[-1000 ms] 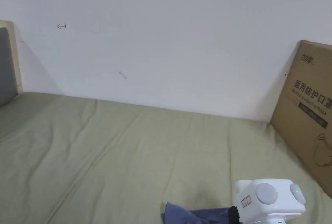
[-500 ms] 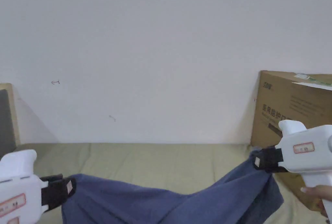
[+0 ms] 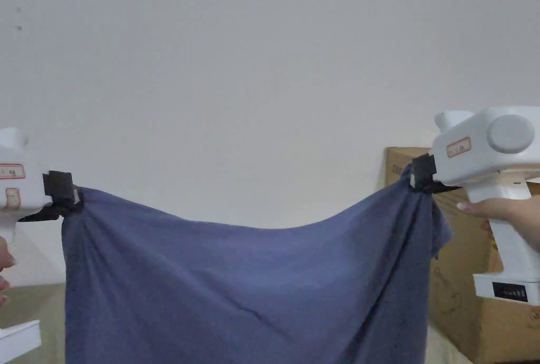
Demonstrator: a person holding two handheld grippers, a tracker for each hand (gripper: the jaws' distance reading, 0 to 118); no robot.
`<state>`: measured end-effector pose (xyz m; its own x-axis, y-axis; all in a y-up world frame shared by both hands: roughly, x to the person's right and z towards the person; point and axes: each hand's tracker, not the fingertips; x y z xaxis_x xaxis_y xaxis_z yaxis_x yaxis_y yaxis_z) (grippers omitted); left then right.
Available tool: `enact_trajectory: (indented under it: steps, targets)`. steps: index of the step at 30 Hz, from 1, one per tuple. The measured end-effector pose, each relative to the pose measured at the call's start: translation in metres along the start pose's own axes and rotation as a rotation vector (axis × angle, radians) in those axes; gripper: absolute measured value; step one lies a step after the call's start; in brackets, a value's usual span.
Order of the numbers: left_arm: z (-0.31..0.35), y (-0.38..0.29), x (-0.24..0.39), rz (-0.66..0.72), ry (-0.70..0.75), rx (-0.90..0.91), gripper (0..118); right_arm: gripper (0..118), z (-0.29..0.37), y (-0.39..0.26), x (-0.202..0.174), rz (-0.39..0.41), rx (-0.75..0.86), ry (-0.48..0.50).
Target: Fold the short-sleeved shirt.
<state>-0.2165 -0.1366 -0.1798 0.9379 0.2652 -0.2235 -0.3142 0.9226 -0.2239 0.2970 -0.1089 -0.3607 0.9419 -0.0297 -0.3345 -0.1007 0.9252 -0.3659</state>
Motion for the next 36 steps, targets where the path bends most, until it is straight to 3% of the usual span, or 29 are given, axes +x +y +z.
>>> enact_trajectory:
  steps: [6,16,20,23,26,28,32,36]
  targets:
    - [-0.032,0.037,-0.006,0.041,0.063,0.071,1,1,-0.034,0.043,0.008,-0.066,0.090,-0.040]
    - [-0.094,0.065,0.000,0.000,0.102,0.186,1,1,-0.103,0.071,-0.004,0.007,0.173,-0.119]
    - [-0.103,0.060,0.005,-0.051,0.149,0.262,1,1,-0.118,0.064,-0.009,0.006,0.225,-0.132]
    - [-0.114,0.046,0.002,-0.078,0.152,0.219,1,1,-0.130,0.045,-0.010,0.022,0.217,-0.136]
    - [-0.125,0.002,-0.008,-0.087,0.132,0.118,1,1,-0.147,-0.002,-0.008,0.013,0.133,-0.146]
    - [-0.132,-0.046,-0.018,-0.080,0.133,0.022,1,1,-0.158,-0.051,-0.005,-0.027,0.065,-0.102]
    - [-0.144,-0.176,-0.042,-0.126,0.113,-0.303,1,1,-0.174,-0.184,0.001,-0.032,-0.205,-0.058]
    - [-0.110,-0.310,-0.061,-0.186,0.084,-0.525,1,1,-0.156,-0.322,0.014,-0.012,-0.443,0.008]
